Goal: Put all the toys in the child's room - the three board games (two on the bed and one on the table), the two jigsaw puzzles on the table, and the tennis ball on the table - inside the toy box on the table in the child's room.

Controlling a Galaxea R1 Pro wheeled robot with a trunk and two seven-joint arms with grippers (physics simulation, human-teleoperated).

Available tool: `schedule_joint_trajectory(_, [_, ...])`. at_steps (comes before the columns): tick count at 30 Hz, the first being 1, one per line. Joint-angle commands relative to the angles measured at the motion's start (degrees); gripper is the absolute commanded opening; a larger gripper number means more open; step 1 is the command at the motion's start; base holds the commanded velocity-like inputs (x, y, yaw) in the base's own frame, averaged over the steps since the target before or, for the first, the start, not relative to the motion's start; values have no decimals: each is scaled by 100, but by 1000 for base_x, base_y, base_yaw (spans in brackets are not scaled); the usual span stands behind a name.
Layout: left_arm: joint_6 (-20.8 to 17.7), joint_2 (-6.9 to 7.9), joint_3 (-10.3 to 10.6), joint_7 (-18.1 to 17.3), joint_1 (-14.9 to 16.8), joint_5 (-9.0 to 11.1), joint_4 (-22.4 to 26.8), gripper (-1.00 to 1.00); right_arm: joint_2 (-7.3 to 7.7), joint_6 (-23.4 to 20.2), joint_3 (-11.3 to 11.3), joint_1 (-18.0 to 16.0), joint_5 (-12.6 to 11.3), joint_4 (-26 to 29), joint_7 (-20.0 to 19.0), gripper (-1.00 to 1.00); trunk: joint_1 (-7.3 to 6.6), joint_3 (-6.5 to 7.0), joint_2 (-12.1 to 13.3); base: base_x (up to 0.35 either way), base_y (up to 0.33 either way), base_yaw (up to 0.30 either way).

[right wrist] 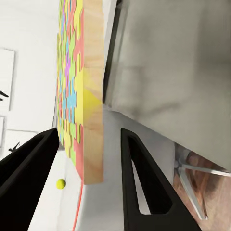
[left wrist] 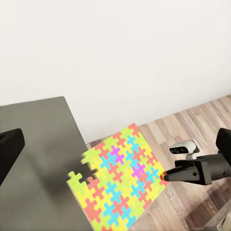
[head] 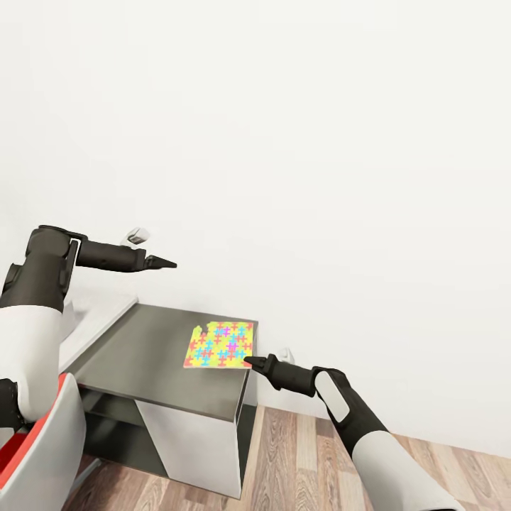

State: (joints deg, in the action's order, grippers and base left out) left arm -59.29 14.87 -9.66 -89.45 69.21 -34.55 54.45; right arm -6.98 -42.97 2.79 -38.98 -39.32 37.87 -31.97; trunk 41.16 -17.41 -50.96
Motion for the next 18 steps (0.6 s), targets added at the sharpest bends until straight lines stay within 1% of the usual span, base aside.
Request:
schedule_joint_trajectory(1, [-57,-2,-8,-55,5,-61,4,100,1,-23,2,-4,-6,1,-12,-100,-22,11,36,0,0,0])
schedule_joint_trajectory(13, [-65,21,16,-55,39,-66,4,100,10,-47,2,-4,-3,11,-22,-100,-285,215,518,0,0,0])
schedule_joint_trajectory(18, [-69,45,22,-55,45,-62,4,100,12,-52,2,0,2,110,-20,-100,-395,304,718,0,0,0])
